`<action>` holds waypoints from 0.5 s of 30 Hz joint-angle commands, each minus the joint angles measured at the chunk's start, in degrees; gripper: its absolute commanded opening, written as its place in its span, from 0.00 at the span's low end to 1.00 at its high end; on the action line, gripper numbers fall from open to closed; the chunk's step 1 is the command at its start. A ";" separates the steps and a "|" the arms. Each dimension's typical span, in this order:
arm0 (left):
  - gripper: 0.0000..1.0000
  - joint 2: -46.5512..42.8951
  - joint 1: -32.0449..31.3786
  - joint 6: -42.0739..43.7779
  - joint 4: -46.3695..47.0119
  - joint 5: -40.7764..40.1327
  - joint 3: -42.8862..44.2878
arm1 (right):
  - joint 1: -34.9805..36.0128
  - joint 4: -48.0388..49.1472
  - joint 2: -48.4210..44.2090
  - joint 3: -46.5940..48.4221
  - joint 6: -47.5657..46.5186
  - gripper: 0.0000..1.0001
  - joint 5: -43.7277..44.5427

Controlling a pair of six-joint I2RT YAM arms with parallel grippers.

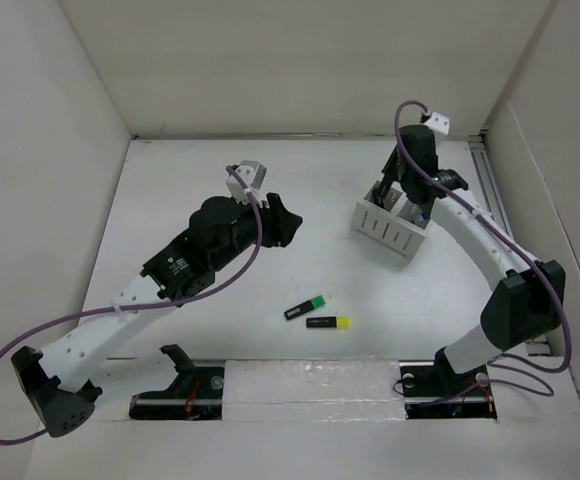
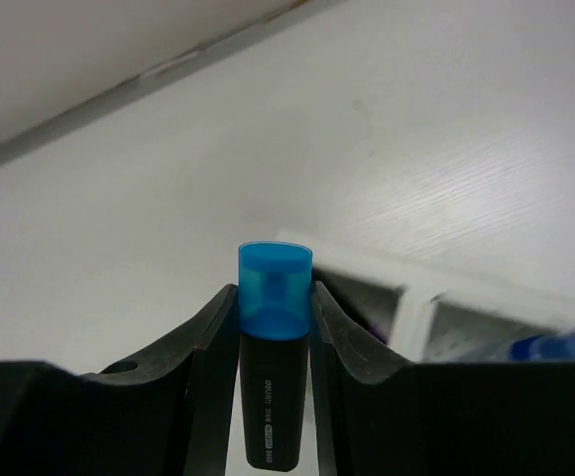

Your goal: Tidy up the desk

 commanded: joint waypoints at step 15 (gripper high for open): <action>0.48 -3.46 0.18 -11.68 1.57 -4.69 -0.11 | -5.56 24.04 6.74 -4.22 -16.43 0.05 7.11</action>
